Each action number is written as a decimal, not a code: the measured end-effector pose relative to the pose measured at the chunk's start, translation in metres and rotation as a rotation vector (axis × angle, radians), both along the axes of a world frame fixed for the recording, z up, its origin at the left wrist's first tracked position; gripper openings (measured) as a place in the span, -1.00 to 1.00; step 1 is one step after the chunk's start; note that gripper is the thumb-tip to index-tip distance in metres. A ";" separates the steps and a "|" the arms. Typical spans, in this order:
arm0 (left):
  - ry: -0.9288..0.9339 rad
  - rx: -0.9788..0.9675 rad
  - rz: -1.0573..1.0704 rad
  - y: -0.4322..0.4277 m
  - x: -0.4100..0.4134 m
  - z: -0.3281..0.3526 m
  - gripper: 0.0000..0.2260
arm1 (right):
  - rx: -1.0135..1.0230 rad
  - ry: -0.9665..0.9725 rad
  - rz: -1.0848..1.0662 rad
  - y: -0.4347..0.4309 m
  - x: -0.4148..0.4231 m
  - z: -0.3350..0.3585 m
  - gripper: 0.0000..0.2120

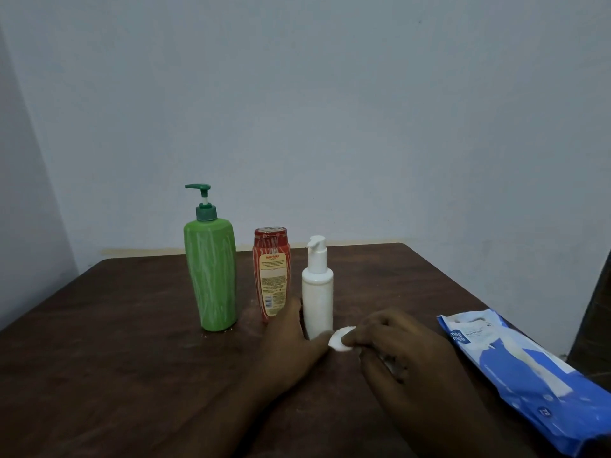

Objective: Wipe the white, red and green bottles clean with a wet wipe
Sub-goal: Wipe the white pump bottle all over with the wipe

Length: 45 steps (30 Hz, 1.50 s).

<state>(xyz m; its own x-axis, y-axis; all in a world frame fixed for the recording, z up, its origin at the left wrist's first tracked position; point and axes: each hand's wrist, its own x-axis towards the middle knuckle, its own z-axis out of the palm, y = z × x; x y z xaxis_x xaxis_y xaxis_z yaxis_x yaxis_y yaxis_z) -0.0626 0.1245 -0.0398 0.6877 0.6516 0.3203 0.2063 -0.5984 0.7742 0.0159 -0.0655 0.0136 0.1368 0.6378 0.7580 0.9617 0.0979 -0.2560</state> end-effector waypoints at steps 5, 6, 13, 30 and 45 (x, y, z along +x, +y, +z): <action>-0.012 0.033 0.111 -0.003 0.004 0.000 -0.49 | 0.018 -0.005 0.001 0.000 0.000 0.001 -0.80; -0.015 0.036 0.123 -0.004 0.004 0.000 -0.49 | 0.012 0.006 0.005 0.000 0.001 0.002 -0.81; 0.051 0.026 0.119 -0.007 0.000 0.001 -0.53 | -0.022 0.015 -0.007 -0.009 0.002 0.006 -0.77; 0.136 0.075 0.303 -0.013 0.029 0.005 -0.64 | 0.016 0.087 0.016 -0.010 -0.002 0.006 -0.78; 0.133 0.101 0.333 -0.010 0.036 0.001 -0.55 | 0.029 0.065 0.021 -0.009 -0.005 0.006 -0.79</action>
